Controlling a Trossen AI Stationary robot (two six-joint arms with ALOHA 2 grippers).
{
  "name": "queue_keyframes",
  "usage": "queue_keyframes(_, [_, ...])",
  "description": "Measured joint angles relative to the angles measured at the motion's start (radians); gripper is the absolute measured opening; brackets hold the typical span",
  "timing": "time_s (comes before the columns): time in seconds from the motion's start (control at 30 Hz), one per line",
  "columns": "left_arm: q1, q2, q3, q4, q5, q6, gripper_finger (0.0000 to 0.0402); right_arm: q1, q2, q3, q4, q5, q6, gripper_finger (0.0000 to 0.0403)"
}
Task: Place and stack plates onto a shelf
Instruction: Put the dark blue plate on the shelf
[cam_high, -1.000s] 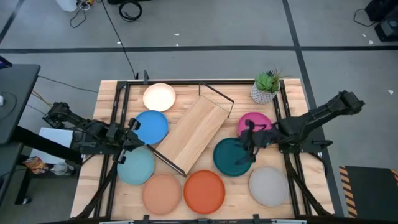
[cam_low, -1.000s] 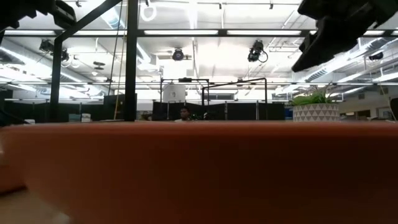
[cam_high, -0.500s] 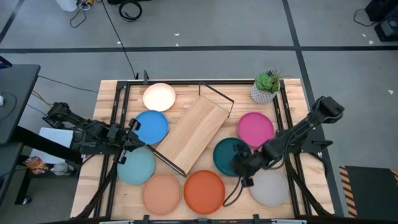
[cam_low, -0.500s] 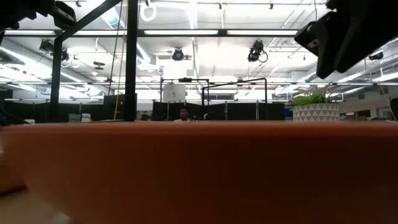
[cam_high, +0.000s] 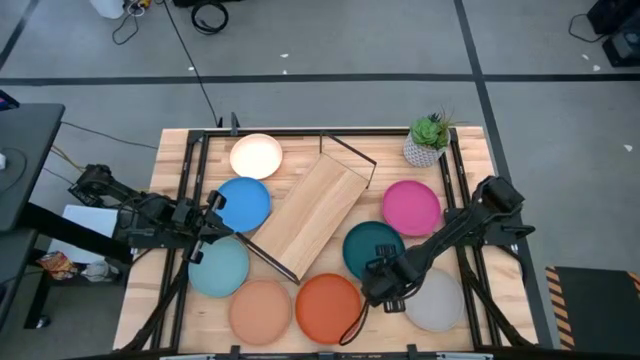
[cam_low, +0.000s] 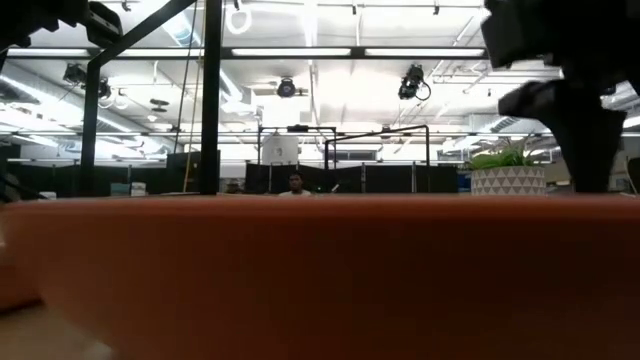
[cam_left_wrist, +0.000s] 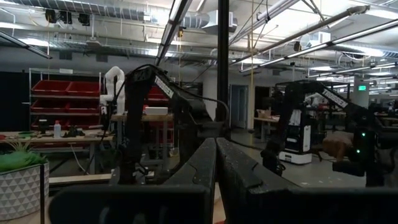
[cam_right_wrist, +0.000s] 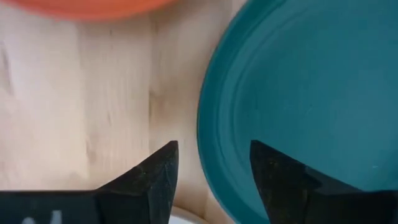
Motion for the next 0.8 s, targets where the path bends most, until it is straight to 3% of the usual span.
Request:
queue_keyframes(0.37, [0.000, 0.000, 0.000, 0.000, 0.000, 0.000, 0.0020, 0.014, 0.071, -0.003, -0.034, 0.023, -0.054, 0.0127])
queue_keyframes(0.8, [0.000, 0.000, 0.000, 0.001, 0.000, -0.001, 0.0020, 0.054, 0.053, -0.004, -0.034, 0.042, -0.114, 0.0019])
